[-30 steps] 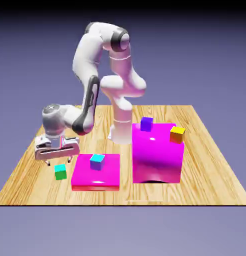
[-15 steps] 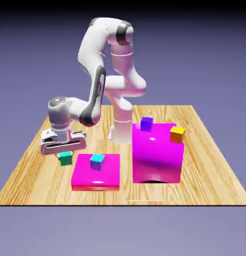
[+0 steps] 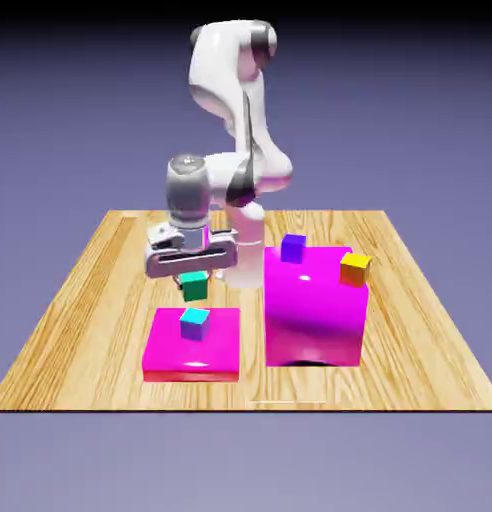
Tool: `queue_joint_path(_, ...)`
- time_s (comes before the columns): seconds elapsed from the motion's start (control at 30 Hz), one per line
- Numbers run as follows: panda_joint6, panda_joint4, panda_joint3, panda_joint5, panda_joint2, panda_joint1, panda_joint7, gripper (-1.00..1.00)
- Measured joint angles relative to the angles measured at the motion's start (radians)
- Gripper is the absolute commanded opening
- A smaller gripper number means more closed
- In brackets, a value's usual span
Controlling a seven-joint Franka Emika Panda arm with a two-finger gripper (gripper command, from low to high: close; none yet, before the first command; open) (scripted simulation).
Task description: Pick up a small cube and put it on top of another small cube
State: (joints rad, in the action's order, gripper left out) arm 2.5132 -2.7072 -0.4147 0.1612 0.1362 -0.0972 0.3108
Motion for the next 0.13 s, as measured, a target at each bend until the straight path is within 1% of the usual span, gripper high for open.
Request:
queue_joint_path(0.03, 0.043, -0.01, -0.002, -0.011, -0.035, 0.0, -0.009, -1.0)
queue_joint_path(0.07, 0.061, -0.014, -0.003, -0.016, -0.049, 0.0, -0.013, 1.0)
queue_joint_path(0.13, 0.062, -0.014, -0.002, -0.015, -0.049, 0.0, -0.012, 1.0)
